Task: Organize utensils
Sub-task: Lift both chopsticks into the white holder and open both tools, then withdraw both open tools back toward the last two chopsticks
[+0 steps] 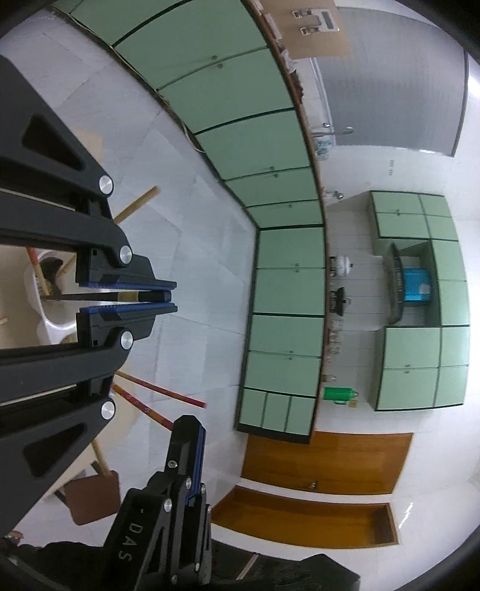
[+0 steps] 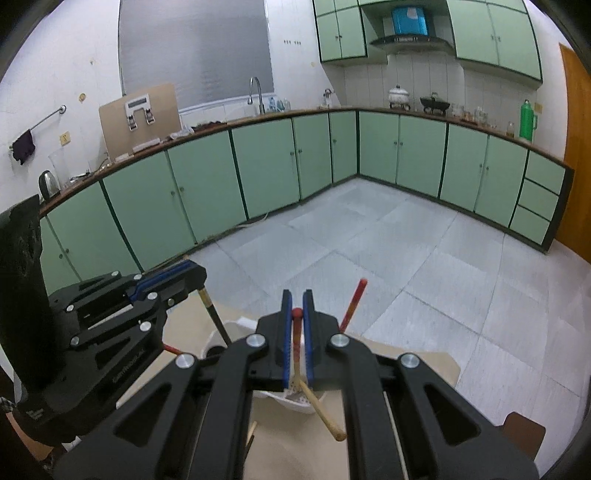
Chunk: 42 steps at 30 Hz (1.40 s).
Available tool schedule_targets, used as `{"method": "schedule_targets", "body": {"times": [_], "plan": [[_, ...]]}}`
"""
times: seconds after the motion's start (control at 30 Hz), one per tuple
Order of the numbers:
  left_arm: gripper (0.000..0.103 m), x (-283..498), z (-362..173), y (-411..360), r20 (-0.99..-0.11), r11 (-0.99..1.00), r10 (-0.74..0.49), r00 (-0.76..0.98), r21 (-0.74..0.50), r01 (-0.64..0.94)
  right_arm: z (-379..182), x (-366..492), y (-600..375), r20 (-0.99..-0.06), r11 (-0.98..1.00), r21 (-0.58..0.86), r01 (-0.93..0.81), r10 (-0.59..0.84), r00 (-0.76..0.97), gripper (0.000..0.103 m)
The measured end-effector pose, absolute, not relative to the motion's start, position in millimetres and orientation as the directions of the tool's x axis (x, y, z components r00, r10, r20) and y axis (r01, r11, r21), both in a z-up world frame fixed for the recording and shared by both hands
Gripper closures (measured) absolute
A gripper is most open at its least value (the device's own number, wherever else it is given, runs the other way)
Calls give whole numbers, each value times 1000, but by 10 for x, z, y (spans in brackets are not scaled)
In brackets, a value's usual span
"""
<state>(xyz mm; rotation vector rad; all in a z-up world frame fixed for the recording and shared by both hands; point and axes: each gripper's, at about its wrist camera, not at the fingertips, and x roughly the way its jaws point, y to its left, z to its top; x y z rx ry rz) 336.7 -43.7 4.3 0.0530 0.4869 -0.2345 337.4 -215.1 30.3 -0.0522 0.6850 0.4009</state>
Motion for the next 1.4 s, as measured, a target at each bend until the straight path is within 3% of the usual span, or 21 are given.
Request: {"method": "schedule_targets", "body": {"times": [0.2, 0.27, 0.37, 0.5, 0.67, 0.8, 1.03, 1.4], "plan": [[95, 3360, -91, -394, -509, 972, -209, 835, -16, 234, 149, 3401, -2135, -669, 931, 73, -358, 312, 675, 94], [90, 3334, -64, -376, -506, 972, -208, 837, -15, 233, 166, 3378, -2160, -667, 935, 70, -348, 303, 680, 88], [76, 3270, 68, -321, -485, 973, -212, 849, -27, 228, 253, 3298, -2264, -642, 943, 74, -326, 295, 708, 75], [60, 3099, 216, -243, -457, 976, -202, 866, -19, 218, 368, 3088, -2450, -595, 960, 59, -275, 255, 762, 39], [45, 2706, 293, -96, -432, 980, -191, 882, -25, 200, 337, 2703, -2717, -576, 966, 67, -249, 241, 781, 31], [35, 2337, 189, -31, -434, 983, -175, 884, -18, 185, 180, 2298, -2856, -572, 963, 90, -255, 260, 778, 15], [23, 1708, -309, -12, -506, 983, -170, 845, -28, 181, -242, 1623, -2870, -599, 959, 143, -245, 281, 750, 6], [22, 1131, -1346, 156, -681, 991, -104, 725, -10, 133, -1130, 882, -2594, -699, 973, 127, -195, 227, 679, 6]]}}
